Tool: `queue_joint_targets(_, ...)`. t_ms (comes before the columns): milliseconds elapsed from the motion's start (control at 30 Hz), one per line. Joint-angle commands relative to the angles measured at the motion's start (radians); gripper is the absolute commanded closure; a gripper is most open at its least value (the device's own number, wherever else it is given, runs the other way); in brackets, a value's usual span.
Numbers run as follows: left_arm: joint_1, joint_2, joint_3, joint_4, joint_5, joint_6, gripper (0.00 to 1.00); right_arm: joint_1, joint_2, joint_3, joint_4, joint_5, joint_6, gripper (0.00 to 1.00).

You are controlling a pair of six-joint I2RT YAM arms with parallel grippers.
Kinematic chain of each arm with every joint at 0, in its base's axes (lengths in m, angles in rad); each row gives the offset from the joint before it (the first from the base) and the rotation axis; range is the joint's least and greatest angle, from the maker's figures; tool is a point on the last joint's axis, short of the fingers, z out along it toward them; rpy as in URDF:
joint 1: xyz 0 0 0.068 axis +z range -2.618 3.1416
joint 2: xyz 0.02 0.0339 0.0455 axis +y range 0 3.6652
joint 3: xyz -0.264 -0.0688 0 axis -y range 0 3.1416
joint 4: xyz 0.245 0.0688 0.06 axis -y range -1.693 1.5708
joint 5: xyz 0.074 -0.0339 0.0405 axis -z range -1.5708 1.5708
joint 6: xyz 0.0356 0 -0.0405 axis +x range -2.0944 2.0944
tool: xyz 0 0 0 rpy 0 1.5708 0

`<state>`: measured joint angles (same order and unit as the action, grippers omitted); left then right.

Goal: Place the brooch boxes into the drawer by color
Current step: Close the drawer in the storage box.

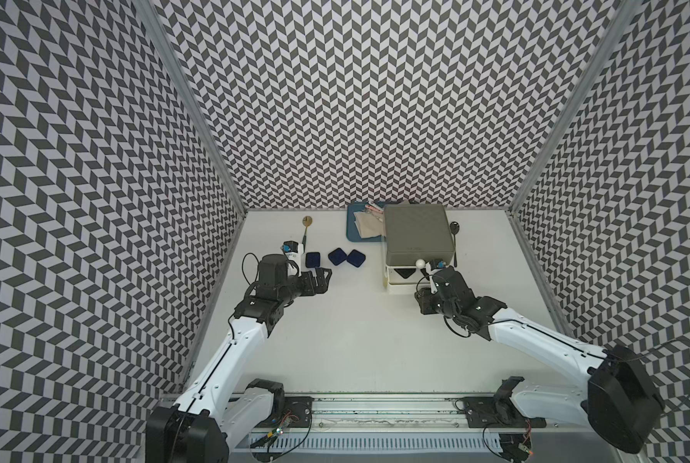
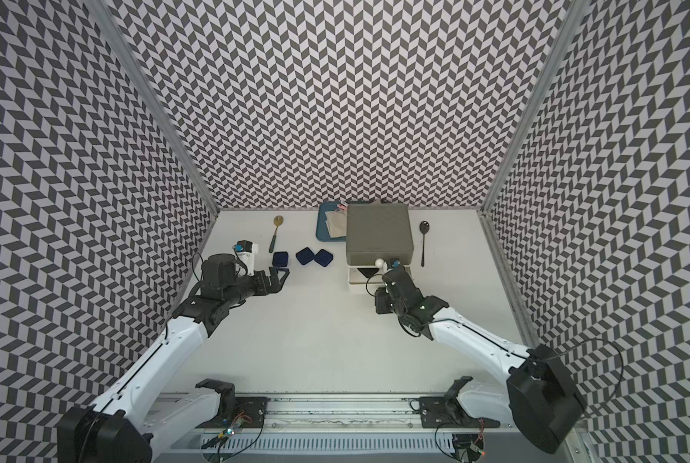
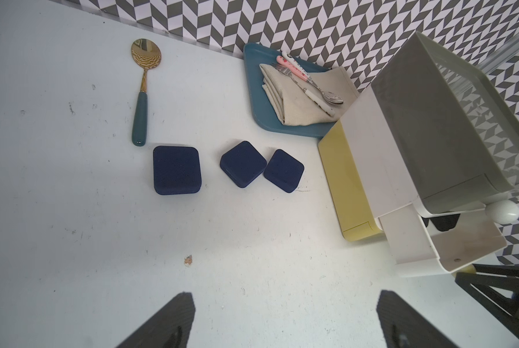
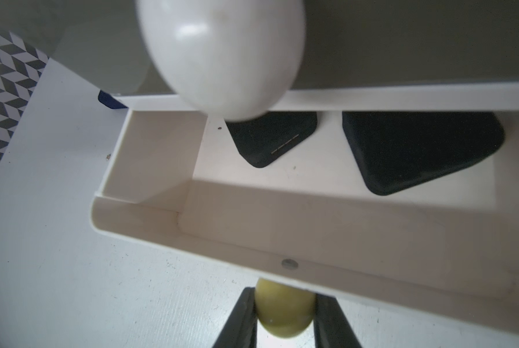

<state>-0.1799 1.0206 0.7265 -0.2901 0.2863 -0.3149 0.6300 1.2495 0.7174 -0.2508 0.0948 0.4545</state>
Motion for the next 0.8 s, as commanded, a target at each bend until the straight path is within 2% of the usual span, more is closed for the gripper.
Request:
queue_joint_targets(0, 0.009, -0.015, -0.015, 0.002, 0.014, 0.011, 0.0, -0.014, 0.02, 0.034, 0.129, 0.0, -0.019, 0.83)
queue_joint_targets(733, 0.04, 0.01, -0.032, 0.025, 0.043, 0.022, 0.0, -0.018, 0.013, -0.184, 0.551, 0.027, -0.007, 0.83)
queue_joint_targets(767, 0.04, 0.01, -0.033, 0.025, 0.044, 0.022, 0.0, -0.018, 0.014, -0.193, 0.565, 0.097, -0.018, 0.74)
